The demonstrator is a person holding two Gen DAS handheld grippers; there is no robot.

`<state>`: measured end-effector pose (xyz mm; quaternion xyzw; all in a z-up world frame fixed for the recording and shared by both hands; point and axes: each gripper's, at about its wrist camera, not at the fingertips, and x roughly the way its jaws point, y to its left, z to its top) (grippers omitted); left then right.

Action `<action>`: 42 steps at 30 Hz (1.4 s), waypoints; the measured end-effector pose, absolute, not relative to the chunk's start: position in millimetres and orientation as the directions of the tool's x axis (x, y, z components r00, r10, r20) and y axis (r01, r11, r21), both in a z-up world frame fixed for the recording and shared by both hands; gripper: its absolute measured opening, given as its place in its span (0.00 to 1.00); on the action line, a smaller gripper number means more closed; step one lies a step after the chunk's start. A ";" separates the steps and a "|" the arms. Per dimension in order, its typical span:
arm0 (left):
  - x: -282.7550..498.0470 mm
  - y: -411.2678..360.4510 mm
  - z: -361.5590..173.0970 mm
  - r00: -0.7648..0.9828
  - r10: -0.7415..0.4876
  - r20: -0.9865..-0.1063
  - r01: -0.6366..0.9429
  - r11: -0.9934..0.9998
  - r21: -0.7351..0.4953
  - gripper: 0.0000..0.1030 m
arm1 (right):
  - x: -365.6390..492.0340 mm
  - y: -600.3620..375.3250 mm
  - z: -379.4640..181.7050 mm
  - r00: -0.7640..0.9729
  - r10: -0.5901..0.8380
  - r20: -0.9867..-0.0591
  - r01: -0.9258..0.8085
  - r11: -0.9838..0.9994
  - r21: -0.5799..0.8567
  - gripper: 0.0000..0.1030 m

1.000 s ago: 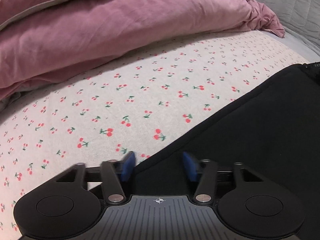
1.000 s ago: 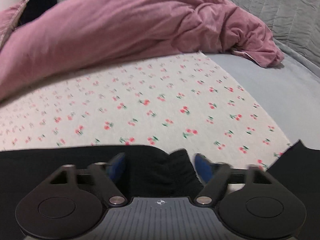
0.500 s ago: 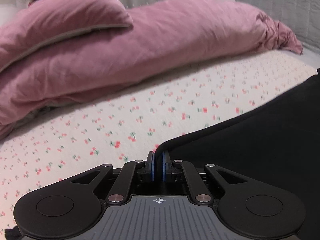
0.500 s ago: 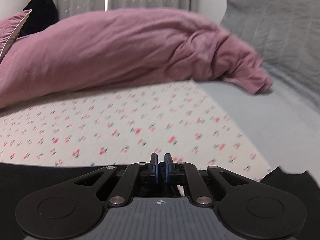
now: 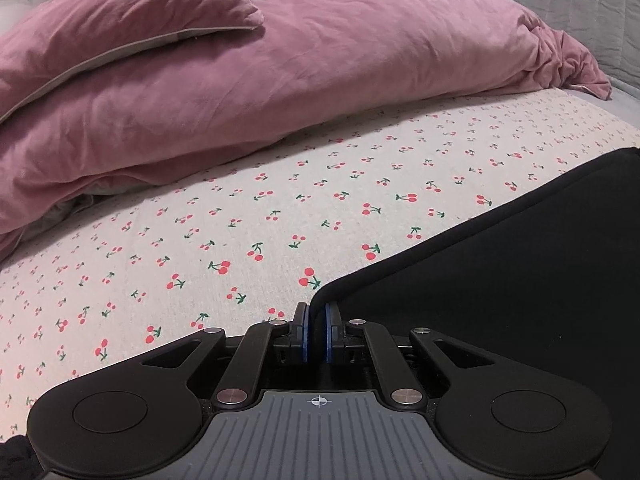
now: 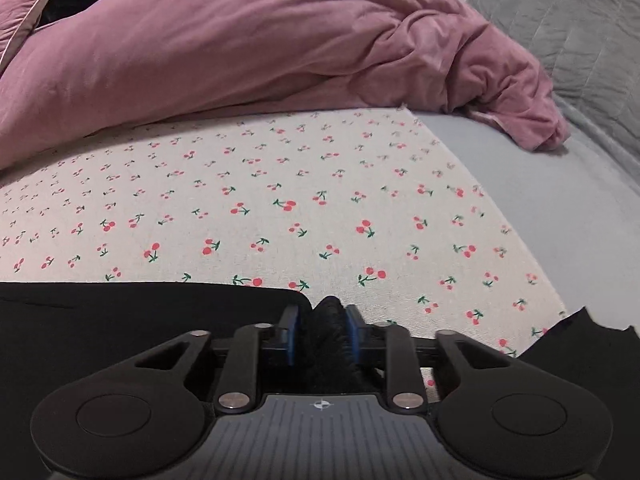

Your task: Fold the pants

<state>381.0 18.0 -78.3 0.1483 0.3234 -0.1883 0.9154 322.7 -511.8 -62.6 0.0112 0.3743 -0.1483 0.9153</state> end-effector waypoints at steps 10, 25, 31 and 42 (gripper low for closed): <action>373.4 18.7 -55.9 0.814 -0.215 -0.539 0.345 0.927 0.151 0.06 | 331.5 -490.3 -34.1 0.753 -0.415 -0.510 0.320 0.909 -0.267 0.11; 369.5 -2.1 -66.5 0.785 -0.162 -0.598 0.351 0.912 0.213 0.50 | 326.8 -531.7 -36.9 0.704 -0.408 -0.581 0.460 0.886 -0.064 0.42; 319.5 -17.5 -43.9 0.745 -0.277 -0.606 0.437 0.890 0.130 0.61 | 280.4 -547.0 -19.6 0.681 -0.235 -0.694 0.440 0.889 0.130 0.42; 250.0 -37.9 -48.7 0.645 -0.360 -0.674 0.539 0.840 0.067 0.62 | 298.3 -553.4 -63.3 0.592 -0.157 -0.791 0.515 0.828 0.222 0.26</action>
